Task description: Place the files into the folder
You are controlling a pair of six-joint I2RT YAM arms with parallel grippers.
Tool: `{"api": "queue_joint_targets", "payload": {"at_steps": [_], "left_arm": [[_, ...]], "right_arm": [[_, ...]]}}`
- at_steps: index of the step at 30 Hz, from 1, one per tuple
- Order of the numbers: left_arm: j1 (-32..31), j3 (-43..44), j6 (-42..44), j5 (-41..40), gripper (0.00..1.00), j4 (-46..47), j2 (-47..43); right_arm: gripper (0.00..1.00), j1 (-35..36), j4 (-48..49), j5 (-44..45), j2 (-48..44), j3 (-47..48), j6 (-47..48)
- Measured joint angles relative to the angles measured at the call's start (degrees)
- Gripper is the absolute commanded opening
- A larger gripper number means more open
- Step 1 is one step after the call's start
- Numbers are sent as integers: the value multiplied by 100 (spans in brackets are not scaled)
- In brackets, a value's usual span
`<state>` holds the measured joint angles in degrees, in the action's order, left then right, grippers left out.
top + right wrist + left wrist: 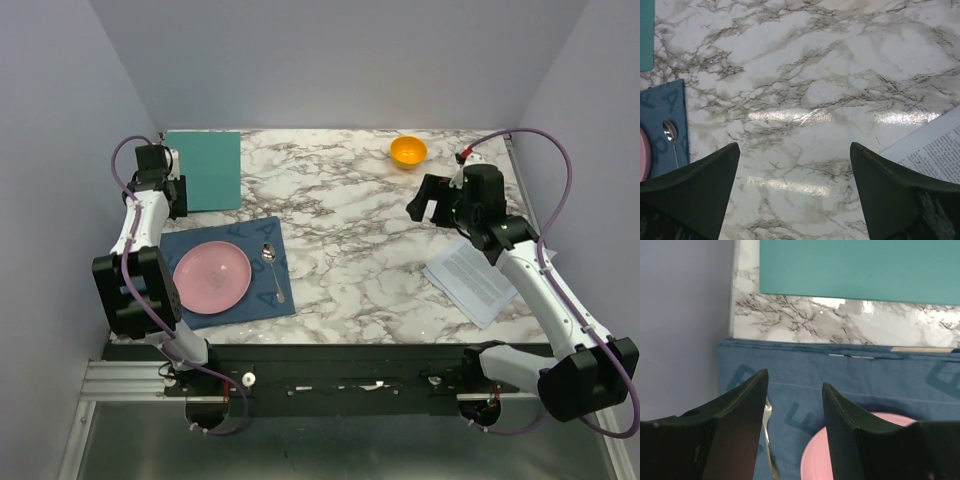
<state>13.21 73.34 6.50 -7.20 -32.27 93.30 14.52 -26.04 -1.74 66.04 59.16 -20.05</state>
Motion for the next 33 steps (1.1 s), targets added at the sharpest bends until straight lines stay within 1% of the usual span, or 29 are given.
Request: {"api": "queue_joint_targets", "payload": {"at_steps": [3,6,11,15,19,23,26,33], "left_arm": [[-39,-249,380,-400,64,570,-26],[-153,-929,1069,-964,70,1517,-103],[-361,-1816,2238,-1755,71,2909,-55],[-538,-2111,3169,-2317,75,4269,284],[-710,-2205,3786,-2623,78,5128,660],[-892,-2275,4286,-2765,80,5744,929],[-984,-2293,4575,-2811,80,6017,1119],[-1008,-2291,4824,-2806,80,6072,1241]], "right_arm": [[100,96,-24,133,0,0,24],[100,175,-24,236,0,-2,17],[100,282,-20,341,0,-4,-44],[100,354,-17,398,0,-15,-114],[100,393,-17,435,0,-20,-181],[100,417,-17,492,0,-20,-234],[100,417,-15,535,0,-20,-251],[100,417,-17,623,0,-20,-295]]}}
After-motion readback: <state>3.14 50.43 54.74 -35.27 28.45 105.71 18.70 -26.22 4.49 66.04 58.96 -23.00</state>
